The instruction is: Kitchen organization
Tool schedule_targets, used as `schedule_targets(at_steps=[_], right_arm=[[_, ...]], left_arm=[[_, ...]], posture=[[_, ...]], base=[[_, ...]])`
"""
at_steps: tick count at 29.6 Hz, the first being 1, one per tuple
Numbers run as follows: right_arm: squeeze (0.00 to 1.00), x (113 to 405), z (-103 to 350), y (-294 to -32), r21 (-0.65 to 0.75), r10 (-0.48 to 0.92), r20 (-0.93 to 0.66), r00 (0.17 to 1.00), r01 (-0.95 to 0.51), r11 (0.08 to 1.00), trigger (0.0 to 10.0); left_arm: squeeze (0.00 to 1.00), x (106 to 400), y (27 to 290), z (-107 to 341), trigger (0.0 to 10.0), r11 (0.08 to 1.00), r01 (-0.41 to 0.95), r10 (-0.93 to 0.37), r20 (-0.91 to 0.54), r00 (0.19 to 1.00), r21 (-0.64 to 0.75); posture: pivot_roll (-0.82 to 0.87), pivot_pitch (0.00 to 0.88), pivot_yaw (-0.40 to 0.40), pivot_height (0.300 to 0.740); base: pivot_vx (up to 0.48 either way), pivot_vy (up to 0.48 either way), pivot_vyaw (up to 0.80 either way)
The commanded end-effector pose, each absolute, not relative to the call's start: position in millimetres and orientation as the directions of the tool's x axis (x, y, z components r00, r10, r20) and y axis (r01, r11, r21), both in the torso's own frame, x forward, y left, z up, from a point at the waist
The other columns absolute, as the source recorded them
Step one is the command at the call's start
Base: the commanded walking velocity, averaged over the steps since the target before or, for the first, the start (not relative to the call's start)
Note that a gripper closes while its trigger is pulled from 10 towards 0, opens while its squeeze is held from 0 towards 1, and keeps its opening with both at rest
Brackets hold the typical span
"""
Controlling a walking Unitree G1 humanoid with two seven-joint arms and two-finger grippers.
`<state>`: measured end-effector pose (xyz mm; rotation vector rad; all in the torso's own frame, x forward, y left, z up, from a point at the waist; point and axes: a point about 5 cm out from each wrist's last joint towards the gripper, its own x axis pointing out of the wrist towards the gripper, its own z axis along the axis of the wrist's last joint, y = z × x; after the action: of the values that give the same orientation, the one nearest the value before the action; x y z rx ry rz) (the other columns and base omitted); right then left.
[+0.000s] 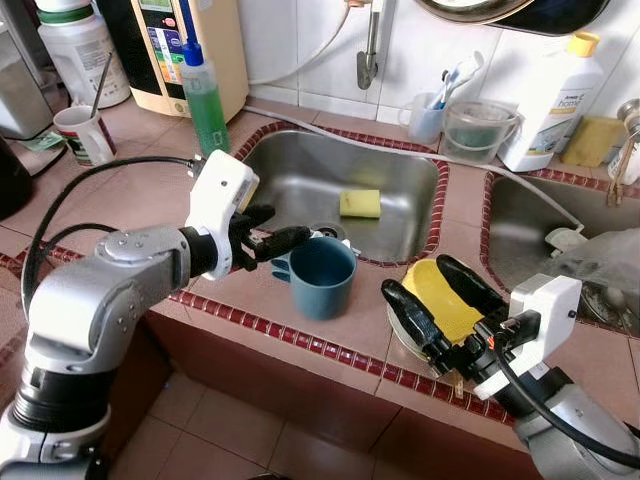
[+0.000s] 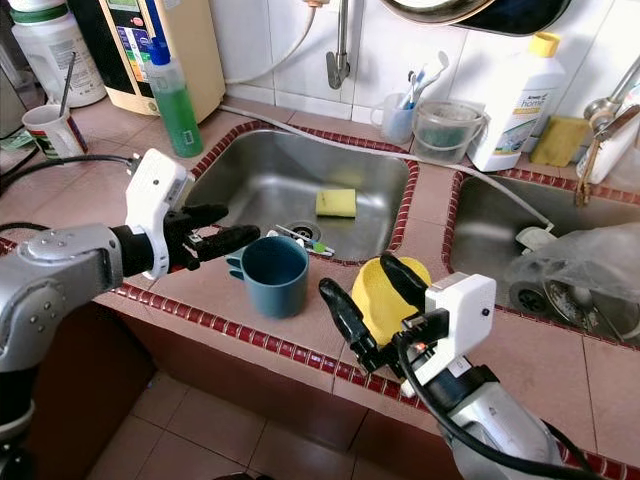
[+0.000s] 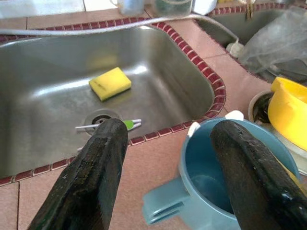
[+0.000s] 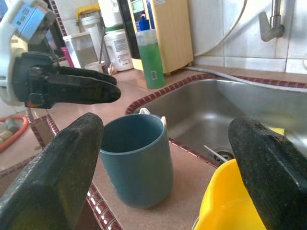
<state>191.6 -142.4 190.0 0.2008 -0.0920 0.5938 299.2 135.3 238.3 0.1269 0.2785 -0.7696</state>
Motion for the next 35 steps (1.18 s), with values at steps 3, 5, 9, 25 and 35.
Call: schedule_targets(at_steps=[3, 5, 9, 25, 35], right_arm=[[0.0, 186, 193, -137, 0.16, 0.575, 0.143, 0.806, -0.592, 0.79, 10.0], [0.0, 186, 193, -137, 0.162, 0.577, 0.141, 0.805, -0.593, 0.788, 10.0], [0.0, 185, 193, -135, 0.168, 0.579, 0.138, 0.804, -0.595, 0.786, 10.0], [0.0, 182, 192, -136, 0.176, 0.558, 0.135, 0.819, -0.574, 0.8, 10.0], [0.0, 182, 193, -135, 0.177, 0.544, 0.14, 0.827, -0.561, 0.808, 10.0]], left_arm=[[0.0, 299, 131, 243, 10.0, 0.692, 0.722, -0.675, -0.333, 0.658, 0.023], [0.0, 299, 130, 244, 10.0, 0.687, 0.726, -0.675, -0.352, 0.649, 0.022], [0.0, 300, 125, 244, 10.0, 0.672, 0.74, -0.675, -0.393, 0.625, 0.023], [0.0, 299, 123, 234, 10.0, 0.641, 0.767, -0.652, -0.503, 0.567, 0.034], [0.0, 301, 110, 229, 10.0, 0.61, 0.79, -0.654, -0.523, 0.547, 0.063]], posture=[[0.05, 0.131, 0.052, 0.74], [0.05, 0.132, 0.052, 0.74], [0.05, 0.138, 0.061, 0.74], [0.04, 0.151, 0.082, 0.74], [0.03, 0.157, 0.097, 0.74]], base=[[0.0, 0.0, 0.0], [0.0, 0.0, 0.0], [0.0, 0.0, 0.0], [0.0, 0.0, 0.0], [0.0, 0.0, 0.0]])
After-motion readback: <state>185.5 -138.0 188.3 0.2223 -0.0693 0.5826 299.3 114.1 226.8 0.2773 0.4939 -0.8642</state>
